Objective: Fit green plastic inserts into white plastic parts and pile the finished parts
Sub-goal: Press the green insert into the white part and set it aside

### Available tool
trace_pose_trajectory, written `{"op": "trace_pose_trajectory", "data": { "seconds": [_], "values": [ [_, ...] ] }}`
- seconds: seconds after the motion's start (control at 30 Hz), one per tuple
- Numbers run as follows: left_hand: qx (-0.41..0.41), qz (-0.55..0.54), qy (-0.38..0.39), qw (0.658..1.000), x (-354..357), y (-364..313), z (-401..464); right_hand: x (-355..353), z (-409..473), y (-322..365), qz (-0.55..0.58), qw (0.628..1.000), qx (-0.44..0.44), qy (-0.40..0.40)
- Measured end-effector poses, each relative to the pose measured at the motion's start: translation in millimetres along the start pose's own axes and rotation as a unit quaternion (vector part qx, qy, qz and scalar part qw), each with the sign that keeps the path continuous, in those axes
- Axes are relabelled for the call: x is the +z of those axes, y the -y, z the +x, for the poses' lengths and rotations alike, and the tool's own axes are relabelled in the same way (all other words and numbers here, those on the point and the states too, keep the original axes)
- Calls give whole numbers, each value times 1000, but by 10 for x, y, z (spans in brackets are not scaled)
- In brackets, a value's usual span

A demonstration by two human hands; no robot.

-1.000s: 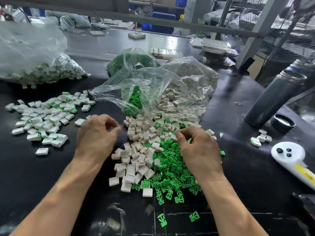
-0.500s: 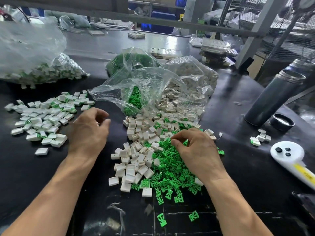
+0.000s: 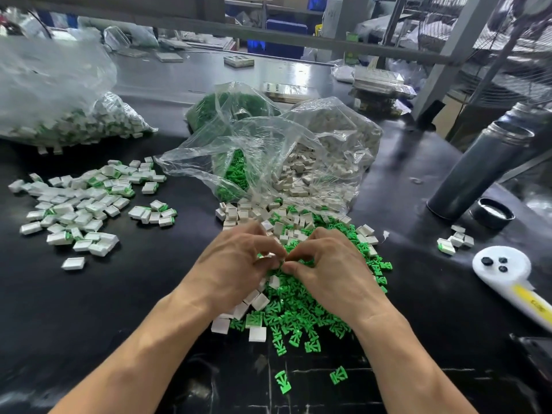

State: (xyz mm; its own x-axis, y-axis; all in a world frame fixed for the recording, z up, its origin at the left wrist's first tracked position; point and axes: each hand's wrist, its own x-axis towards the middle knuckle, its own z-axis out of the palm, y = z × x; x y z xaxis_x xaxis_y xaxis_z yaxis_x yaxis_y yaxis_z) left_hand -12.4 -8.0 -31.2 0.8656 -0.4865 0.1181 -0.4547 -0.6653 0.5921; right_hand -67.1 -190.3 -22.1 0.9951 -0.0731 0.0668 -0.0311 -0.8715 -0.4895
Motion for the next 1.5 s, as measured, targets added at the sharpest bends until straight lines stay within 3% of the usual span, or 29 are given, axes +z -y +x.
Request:
{"op": "trace_pose_trajectory", "data": {
  "seconds": [0.17, 0.4, 0.57, 0.73, 0.9, 1.03, 1.13, 1.33, 1.5],
  "values": [
    [-18, -25, -23, 999, 42, 12, 13, 38, 2, 17, -7, 1000, 0, -3],
    [-67, -170, -68, 981, 15, 72, -7, 18, -19, 15, 167, 984, 13, -64],
    [-70, -376, -96, 919, -41, -4, -11, 39, 17, 34, 349, 930, 40, -107],
    [-48, -476, -110, 871, -59, -70, -14, 64, 34, 89, 452, 886, 39, -101],
    [-30, -495, -100, 862, -38, -98, -30, 61, 7, 115, 509, 856, 13, -86],
    [-21, -492, -99, 865, -28, -113, -45, 34, -32, 115, 448, 890, -33, -75],
    [-23, -487, -102, 867, -10, -118, -44, 38, -27, 94, 432, 897, -16, -93],
    [-23, -472, -113, 874, -1, -109, -39, 38, 7, 110, 526, 843, 17, -111],
    [-24, -451, -101, 887, 17, -108, -47, 78, -3, 126, 555, 827, 34, -81]
  ]
}}
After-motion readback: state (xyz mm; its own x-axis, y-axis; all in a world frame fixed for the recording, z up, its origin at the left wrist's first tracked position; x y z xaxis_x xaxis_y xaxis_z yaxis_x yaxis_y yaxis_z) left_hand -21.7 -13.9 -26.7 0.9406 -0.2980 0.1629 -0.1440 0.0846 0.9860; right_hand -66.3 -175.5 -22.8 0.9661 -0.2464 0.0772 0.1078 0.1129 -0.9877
